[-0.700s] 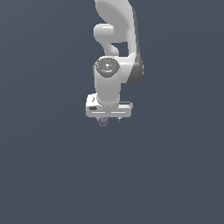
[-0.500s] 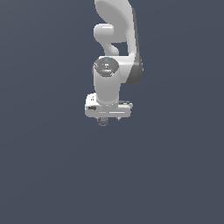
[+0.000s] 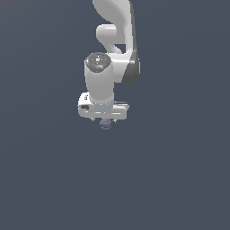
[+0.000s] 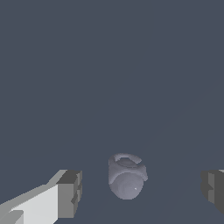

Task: Pick up the object and move it to a goal position.

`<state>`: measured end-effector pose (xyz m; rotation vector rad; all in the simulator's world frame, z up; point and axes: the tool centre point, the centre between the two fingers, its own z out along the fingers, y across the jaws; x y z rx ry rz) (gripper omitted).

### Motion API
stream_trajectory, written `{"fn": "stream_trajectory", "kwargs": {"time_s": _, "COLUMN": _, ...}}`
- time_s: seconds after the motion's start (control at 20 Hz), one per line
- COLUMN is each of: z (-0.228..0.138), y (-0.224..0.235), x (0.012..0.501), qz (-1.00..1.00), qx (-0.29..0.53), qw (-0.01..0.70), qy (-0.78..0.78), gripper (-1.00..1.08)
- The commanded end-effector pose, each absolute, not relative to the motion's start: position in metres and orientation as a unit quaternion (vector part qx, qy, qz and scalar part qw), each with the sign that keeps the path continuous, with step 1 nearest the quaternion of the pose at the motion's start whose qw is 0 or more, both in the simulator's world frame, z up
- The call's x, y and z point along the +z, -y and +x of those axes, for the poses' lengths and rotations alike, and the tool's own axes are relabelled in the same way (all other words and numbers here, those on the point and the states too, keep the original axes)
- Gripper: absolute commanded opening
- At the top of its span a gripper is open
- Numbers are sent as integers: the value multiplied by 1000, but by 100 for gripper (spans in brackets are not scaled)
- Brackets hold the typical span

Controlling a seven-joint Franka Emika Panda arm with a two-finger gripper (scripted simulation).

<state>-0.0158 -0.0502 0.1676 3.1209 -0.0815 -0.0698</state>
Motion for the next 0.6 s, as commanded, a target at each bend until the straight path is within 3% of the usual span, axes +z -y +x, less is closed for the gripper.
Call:
{"fn": "stream_trajectory", "kwargs": {"time_s": 0.0, "z": -17, "y": 48, "x": 166, "qz": 999, "qx": -23, "qw": 9, "qy": 25, "gripper": 100}}
{"fn": "stream_trajectory", "kwargs": {"time_s": 0.55, "z": -42, "y": 50, "x": 135, "qz": 999, "qx": -14, "qw": 4, "qy": 45, "gripper": 100}}
